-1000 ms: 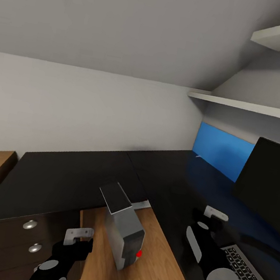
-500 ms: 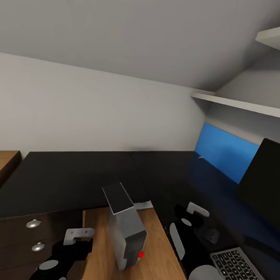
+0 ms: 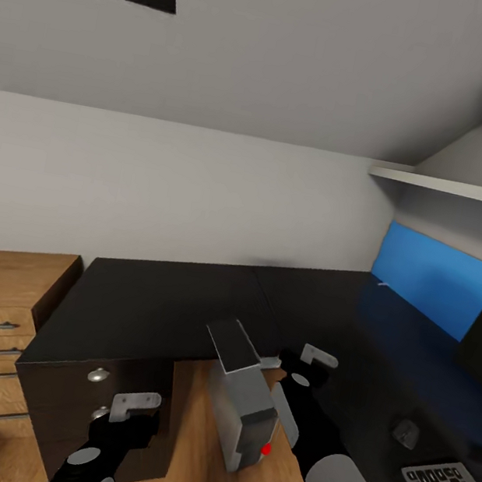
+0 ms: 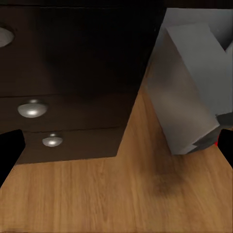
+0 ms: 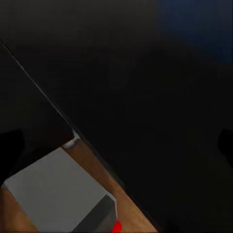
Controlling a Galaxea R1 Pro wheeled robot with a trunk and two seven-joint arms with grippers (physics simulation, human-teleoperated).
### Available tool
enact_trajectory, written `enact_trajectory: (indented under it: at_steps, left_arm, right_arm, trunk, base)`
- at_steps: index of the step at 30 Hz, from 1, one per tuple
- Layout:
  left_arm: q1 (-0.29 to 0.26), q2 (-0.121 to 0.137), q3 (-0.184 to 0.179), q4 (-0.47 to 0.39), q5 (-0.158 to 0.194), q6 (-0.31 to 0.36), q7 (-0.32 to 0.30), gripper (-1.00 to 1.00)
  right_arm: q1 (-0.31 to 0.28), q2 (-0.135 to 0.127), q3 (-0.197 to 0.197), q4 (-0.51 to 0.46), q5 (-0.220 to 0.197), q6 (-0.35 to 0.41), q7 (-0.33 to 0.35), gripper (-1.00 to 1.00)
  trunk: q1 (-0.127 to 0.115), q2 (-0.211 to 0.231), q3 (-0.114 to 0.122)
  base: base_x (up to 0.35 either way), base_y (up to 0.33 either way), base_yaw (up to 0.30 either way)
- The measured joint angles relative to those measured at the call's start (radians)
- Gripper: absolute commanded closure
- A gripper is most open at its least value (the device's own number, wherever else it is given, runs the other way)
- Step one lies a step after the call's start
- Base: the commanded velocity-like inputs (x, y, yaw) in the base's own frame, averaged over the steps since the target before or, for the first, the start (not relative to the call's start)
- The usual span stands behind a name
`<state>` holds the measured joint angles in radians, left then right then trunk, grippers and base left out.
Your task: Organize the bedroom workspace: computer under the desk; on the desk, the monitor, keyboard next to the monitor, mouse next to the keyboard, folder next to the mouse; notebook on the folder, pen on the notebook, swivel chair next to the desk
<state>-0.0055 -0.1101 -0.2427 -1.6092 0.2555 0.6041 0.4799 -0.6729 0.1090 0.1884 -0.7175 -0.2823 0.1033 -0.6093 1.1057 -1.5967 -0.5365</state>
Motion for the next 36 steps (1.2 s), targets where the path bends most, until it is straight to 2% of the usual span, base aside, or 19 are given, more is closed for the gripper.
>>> enact_trajectory:
  at_steps: [12,18,24,30,36]
  left_arm:
    - [0.0,0.001,0.003,0.004,0.001,-0.001,0.0,-1.0]
    - [0.0,0.001,0.007,0.004,0.001,-0.002,0.0,-1.0]
    - [0.0,0.001,0.008,0.004,0.001,-0.002,0.0,-1.0]
    - [0.0,0.001,0.008,0.004,-0.001,-0.002,0.0,-1.0]
    - [0.0,0.004,0.008,0.004,-0.002,-0.002,0.0,-1.0]
  right_arm:
    - [0.002,0.016,0.025,-0.002,0.001,0.0,-0.001,-1.0]
    - [0.003,0.021,0.101,-0.002,0.002,-0.001,-0.002,-1.0]
    - [0.007,0.022,0.138,-0.021,0.002,-0.007,-0.002,-1.0]
    - [0.012,0.023,0.139,-0.036,0.0,-0.007,-0.004,-1.0]
    - [0.012,0.024,0.14,-0.037,-0.001,-0.008,-0.004,-1.0]
  trunk:
    - [0.0,0.0,0.0]
    - [0.0,0.0,0.0]
    - [0.0,0.0,0.0]
    - [0.0,0.0,0.0]
    - [0.001,0.0,0.0]
  base:
    - [0.0,0.0,0.24]
    - [0.0,0.0,0.022]
    - [0.0,0.0,0.002]
    - [0.0,0.0,0.035]
    - [-0.181,0.0,0.252]
